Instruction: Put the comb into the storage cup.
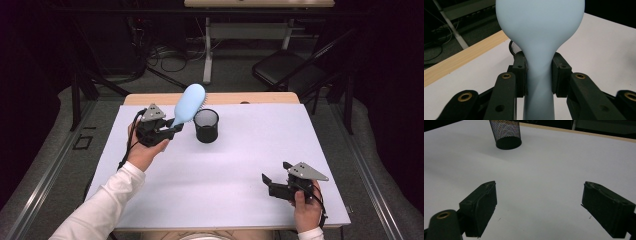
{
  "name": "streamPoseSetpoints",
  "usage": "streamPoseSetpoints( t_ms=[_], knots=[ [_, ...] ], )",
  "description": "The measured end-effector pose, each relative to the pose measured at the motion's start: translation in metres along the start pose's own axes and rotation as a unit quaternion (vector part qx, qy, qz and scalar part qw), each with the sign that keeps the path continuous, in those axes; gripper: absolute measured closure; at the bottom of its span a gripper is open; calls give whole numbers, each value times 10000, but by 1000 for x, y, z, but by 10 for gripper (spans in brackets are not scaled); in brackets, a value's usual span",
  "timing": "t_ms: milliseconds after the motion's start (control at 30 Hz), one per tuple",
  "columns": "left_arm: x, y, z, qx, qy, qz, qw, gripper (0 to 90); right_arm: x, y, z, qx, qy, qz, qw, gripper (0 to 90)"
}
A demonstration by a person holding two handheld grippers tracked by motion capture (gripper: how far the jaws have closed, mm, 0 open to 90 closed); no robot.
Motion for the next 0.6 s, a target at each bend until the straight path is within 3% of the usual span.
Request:
streamPoseSetpoints(
  t_ms=[600],
  knots=[
    [8, -3, 3, -56, 551, -118, 9984, 698, 6, -4, 1, 100, -46, -26, 9999, 122]
  ],
)
Point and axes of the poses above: each handheld gripper's, and its own axes: z roughly forward along the jaws, x roughly out of its top, y roughly to its right, the point moved 1 cm from there along z, roughly forward along the jaws, and after that the axes turned 15 degrees about -x, right-handed, at the moved point
